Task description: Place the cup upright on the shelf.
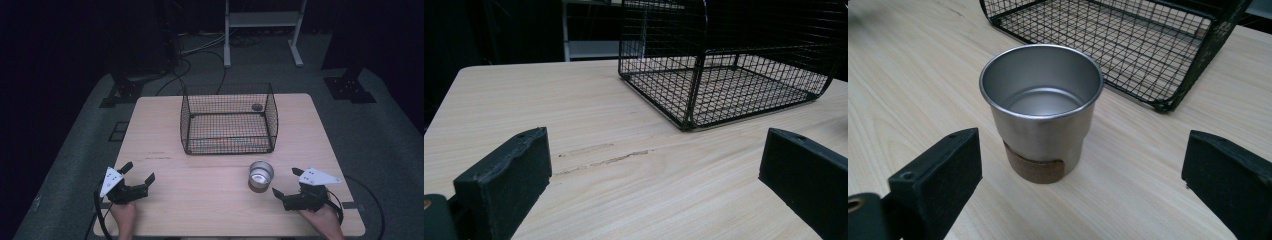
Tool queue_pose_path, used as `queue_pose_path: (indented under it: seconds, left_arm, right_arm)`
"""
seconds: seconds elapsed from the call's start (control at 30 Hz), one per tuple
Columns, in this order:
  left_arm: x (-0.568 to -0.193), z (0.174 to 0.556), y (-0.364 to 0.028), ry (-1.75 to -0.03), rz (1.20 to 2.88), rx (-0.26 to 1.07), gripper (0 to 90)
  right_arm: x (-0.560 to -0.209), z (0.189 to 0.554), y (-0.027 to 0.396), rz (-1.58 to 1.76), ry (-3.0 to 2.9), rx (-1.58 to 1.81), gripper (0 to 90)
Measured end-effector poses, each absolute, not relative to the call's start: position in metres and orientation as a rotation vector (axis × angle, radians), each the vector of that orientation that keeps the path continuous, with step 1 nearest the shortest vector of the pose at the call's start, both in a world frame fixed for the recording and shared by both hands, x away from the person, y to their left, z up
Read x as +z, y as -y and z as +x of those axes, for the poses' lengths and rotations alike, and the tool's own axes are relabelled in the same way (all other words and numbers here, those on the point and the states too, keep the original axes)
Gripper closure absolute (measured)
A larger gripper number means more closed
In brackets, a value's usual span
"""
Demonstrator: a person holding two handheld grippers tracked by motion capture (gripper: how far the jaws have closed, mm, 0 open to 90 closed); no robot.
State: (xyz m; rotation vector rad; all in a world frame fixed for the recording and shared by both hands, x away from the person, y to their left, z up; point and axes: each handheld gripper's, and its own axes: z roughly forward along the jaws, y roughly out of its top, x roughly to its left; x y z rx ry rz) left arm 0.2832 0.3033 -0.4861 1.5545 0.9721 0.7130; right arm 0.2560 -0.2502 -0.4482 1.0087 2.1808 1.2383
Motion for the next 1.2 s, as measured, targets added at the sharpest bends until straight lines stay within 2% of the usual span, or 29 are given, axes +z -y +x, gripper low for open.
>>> queue_pose_path:
  seconds: [1.2]
  left_arm:
    - [-0.485, 0.282, -0.301, -0.962, 1.569, 0.726, 0.0]
  right_arm:
    - [-0.462, 0.27, 0.206, 1.061, -2.169, 1.231, 1.9]
